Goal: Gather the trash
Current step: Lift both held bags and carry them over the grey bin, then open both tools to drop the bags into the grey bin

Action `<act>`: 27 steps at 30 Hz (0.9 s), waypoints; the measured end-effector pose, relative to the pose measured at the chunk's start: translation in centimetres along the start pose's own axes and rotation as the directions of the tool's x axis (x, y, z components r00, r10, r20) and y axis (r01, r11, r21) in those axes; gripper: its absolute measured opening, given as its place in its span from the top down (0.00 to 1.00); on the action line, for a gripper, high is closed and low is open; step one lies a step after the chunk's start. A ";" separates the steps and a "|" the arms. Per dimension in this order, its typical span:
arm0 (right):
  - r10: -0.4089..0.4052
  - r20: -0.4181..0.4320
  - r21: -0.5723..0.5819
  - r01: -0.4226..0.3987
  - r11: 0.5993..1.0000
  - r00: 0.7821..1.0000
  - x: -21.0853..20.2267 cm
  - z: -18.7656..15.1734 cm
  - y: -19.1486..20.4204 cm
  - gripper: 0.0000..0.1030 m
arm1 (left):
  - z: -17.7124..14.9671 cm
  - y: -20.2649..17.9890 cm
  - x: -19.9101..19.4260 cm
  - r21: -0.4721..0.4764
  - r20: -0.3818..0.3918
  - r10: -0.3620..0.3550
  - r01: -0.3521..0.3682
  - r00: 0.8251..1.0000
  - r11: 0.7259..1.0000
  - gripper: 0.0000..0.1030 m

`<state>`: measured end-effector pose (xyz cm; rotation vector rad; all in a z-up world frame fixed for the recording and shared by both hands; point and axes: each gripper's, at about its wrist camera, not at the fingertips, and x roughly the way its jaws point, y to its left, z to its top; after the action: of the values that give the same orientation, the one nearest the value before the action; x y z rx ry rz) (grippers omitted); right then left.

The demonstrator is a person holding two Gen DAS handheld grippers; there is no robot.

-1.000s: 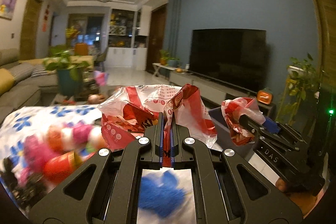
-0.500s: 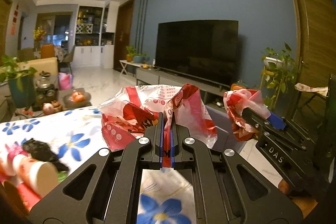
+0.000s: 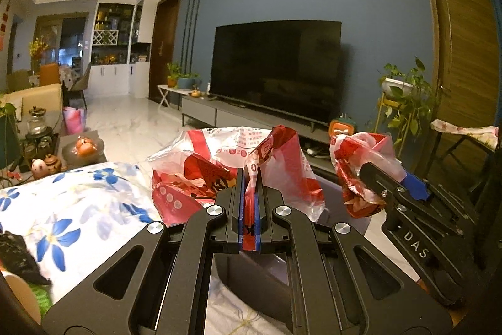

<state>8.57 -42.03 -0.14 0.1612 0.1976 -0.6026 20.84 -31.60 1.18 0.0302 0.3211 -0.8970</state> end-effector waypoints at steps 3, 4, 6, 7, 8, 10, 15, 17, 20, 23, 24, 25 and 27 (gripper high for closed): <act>-0.007 0.000 0.005 0.007 1.000 1.000 0.5 0.0 -0.2 0.63 | -0.1 -0.2 1.1 -0.004 -0.012 -0.007 0.007 1.000 1.000 0.96; -0.009 0.000 0.006 0.009 1.000 1.000 0.7 0.1 -0.4 0.63 | -0.1 -0.3 1.6 -0.003 -0.015 -0.007 0.007 1.000 1.000 0.96; -0.010 -0.001 0.007 0.010 1.000 1.000 1.0 0.1 -0.5 0.63 | 0.0 -0.5 2.0 -0.003 -0.020 -0.012 0.012 1.000 1.000 0.96; -0.011 -0.001 0.008 0.011 1.000 1.000 1.2 0.1 -0.6 0.62 | 0.0 -0.5 2.3 -0.003 -0.025 -0.014 0.014 1.000 1.000 0.96; -0.012 0.000 0.007 0.012 1.000 1.000 1.2 0.2 -0.7 0.62 | 0.1 -0.6 2.5 -0.002 -0.027 -0.015 0.015 1.000 1.000 0.96; -0.012 0.003 0.007 0.012 1.000 1.000 1.4 0.3 -0.7 0.62 | 0.1 -0.7 2.8 -0.003 -0.030 -0.026 0.025 0.999 1.000 0.96; -0.019 0.013 0.006 0.019 1.000 1.000 2.0 0.4 -1.0 0.62 | -0.4 -0.6 3.7 -0.008 -0.047 -0.033 0.033 0.998 0.999 0.96; -0.017 0.013 0.005 0.016 1.000 1.000 2.3 0.4 -1.1 0.61 | -0.5 -0.5 4.2 -0.016 -0.057 -0.038 0.038 0.998 0.999 0.96; -0.010 0.023 0.005 0.010 1.000 1.000 2.6 0.4 -1.3 0.55 | -0.7 -0.2 4.9 -0.031 -0.070 -0.055 0.053 0.996 0.998 0.95; -0.006 0.046 0.013 0.005 1.000 0.999 2.8 0.5 -1.8 0.37 | -1.1 0.1 5.8 -0.048 -0.096 -0.095 0.091 0.991 0.995 0.95; -0.014 0.050 0.016 0.013 1.000 0.999 2.8 0.6 -2.0 0.36 | -1.3 0.2 6.0 -0.051 -0.105 -0.102 0.098 0.989 0.994 0.92; -0.022 0.054 0.021 0.021 1.000 0.998 2.8 0.7 -2.3 0.36 | -1.4 0.3 6.2 -0.050 -0.115 -0.100 0.095 0.988 0.994 0.89; -0.033 0.055 0.036 0.031 0.999 0.998 2.8 1.0 -2.9 0.33 | -1.8 0.5 6.4 -0.051 -0.128 -0.110 0.104 0.986 0.993 0.79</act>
<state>9.28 -46.11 -0.11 0.1750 0.1358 -0.6418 24.51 -35.87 -2.46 0.0313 0.4680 -0.9962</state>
